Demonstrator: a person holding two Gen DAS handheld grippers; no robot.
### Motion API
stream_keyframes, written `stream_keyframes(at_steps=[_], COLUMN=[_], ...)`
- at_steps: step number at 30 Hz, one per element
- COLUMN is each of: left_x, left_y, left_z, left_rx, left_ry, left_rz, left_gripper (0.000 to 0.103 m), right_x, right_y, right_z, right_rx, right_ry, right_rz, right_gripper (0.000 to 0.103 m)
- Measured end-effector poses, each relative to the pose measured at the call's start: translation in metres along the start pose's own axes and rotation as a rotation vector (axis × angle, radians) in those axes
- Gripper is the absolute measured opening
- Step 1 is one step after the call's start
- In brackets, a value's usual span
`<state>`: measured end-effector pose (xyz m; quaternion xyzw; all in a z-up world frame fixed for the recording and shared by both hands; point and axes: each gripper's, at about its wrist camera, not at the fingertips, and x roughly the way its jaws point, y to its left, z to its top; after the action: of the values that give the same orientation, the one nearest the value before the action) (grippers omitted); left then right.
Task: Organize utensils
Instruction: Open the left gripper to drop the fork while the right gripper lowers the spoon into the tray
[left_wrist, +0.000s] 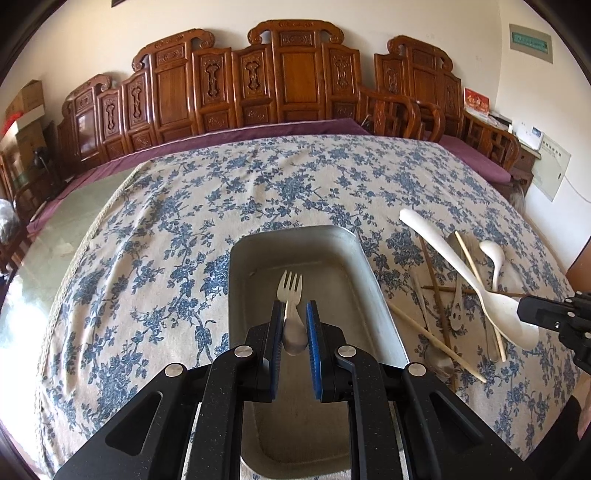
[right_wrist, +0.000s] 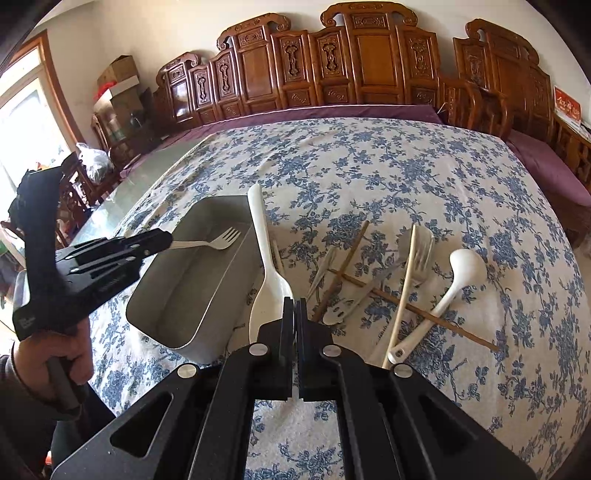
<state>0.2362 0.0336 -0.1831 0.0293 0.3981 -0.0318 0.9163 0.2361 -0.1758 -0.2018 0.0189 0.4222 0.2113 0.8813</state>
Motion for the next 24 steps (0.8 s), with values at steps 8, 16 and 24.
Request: stream_keyframes(at_steps=[8,16,24], left_x=[-0.004,-0.049,-0.075], left_y=[0.008,0.038,0.063], left_z=[0.000,0.001,0.001], left_rx=[-0.027,-0.065,-0.082], left_ry=[0.006,-0.064,-0.097], left_rz=[-0.017,0.002,0.027], left_gripper=[0.031,0.034,0.034], right_x=[0.009,0.025,0.055], right_y=[0.017,0.051,0.083], right_z=[0.004,0.011,0.017], right_rx=[-0.018,-0.049,-0.080], right_ry=[0.010,0.021,0.061], right_rz=[0.016,0.045,0.020], right_gripper=[0.002,0.002,0.002])
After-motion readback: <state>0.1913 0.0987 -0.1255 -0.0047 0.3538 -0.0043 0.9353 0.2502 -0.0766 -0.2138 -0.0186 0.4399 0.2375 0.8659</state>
